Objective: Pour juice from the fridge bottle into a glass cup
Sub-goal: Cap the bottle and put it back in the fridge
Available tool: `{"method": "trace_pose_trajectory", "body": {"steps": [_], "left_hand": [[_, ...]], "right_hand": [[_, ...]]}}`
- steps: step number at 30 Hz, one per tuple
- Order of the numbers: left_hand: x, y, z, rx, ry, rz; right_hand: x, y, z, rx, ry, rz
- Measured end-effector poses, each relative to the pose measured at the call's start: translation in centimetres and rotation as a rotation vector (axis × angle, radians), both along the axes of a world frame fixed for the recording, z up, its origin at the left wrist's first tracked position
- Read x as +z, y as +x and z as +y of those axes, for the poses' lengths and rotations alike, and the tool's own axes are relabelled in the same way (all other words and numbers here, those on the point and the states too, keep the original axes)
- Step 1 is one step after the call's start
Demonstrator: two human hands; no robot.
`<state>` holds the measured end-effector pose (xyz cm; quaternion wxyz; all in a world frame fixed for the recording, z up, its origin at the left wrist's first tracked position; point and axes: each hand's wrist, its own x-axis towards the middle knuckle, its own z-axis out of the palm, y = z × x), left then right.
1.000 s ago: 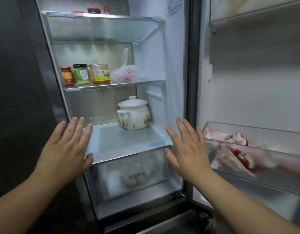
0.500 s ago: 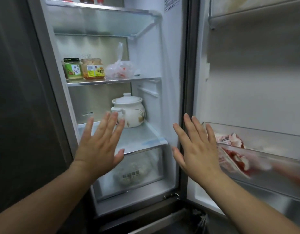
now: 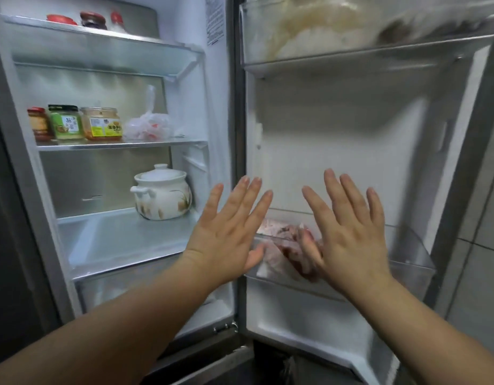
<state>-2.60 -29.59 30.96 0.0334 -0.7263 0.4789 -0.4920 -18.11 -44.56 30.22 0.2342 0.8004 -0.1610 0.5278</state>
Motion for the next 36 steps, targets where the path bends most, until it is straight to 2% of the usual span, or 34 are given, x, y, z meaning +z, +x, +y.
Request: {"method": "trace_pose_trajectory", "body": {"steps": [5,10,13,15,20,25,30,36], "left_hand": [[-0.3,-8.6,-5.9,-0.166,0.01,0.116],[-1.2,-14.9,-10.2,-0.143,0.091,0.298],[-2.3,-16.9,-12.1,-0.126,0.11,0.309],[-2.6,-17.6,-12.4,-0.11,0.124,0.394],[-3.4,-17.7,-12.5,-0.142,0.097,0.381],[-3.4,-17.9,-10.9,-0.12,0.079,0.387],[-3.7,-16.7,-7.3,-0.213,0.012,0.348],[-3.4,-14.0,-0.2,-0.292,0.008,0.358]], "right_hand": [[1.5,-6.6,-4.8,-0.106,0.044,-0.069],[1.3,-10.8,-9.6,-0.156,0.346,-0.163],[0.5,-11.1,-11.2,-0.117,0.513,-0.035],[-0.2,-10.6,-11.5,-0.05,0.53,0.057],[-0.7,-10.2,-11.6,0.098,0.585,0.057],[-1.2,-10.7,-9.6,0.159,0.576,-0.011],[-2.3,-12.4,-7.6,0.128,0.368,-0.066],[-3.8,-11.5,-2.2,0.162,0.221,-0.118]]}}
